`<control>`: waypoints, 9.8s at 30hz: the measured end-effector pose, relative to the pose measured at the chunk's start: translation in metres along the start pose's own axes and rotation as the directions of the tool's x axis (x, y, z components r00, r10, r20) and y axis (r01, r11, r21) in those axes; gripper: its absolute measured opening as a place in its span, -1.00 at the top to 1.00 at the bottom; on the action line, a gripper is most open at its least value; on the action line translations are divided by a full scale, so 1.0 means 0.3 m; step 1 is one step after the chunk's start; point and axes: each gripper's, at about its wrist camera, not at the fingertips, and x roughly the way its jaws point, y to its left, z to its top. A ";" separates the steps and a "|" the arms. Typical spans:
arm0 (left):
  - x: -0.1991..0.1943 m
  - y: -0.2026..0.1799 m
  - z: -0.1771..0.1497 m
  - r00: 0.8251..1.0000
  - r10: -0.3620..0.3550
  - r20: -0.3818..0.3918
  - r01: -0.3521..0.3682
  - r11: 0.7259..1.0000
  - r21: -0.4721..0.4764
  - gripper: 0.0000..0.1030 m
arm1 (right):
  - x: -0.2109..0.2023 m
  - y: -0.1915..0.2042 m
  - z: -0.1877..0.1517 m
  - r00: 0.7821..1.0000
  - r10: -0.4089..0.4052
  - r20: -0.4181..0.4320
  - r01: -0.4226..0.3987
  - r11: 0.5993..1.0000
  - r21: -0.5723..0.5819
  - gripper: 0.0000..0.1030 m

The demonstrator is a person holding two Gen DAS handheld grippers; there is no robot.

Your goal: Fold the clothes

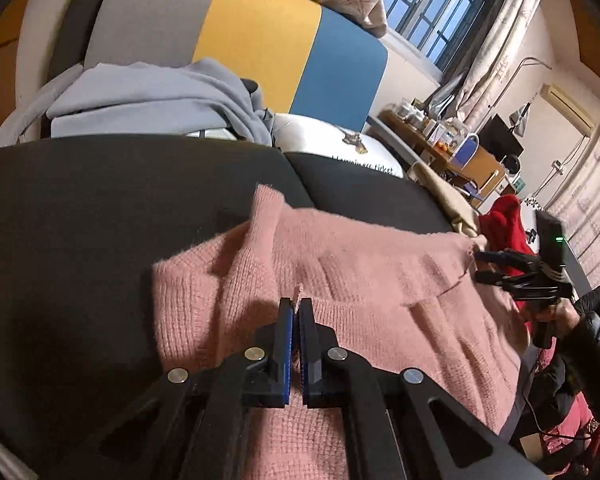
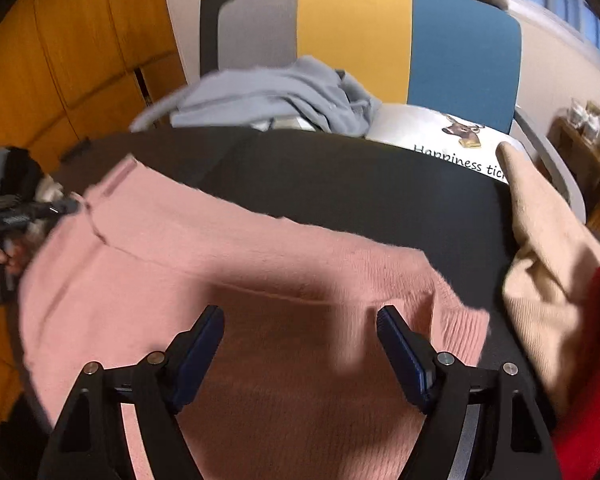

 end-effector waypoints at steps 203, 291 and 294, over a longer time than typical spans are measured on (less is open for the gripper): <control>0.414 -0.853 0.072 0.922 -0.368 -0.118 0.274 0.837 -0.474 0.74 | -0.055 0.052 -0.243 0.966 0.181 0.182 -0.221 0.949 0.227 -0.44; 0.004 -0.281 -0.249 0.977 -0.211 -0.032 0.193 0.937 -0.293 0.00 | -0.353 0.177 -0.406 0.912 0.361 0.193 -0.403 0.875 0.268 -0.12; 0.055 -0.323 -0.249 0.970 -0.228 -0.078 0.204 0.948 -0.243 0.00 | -0.271 0.195 -0.406 0.924 0.349 0.155 -0.381 0.869 0.316 0.52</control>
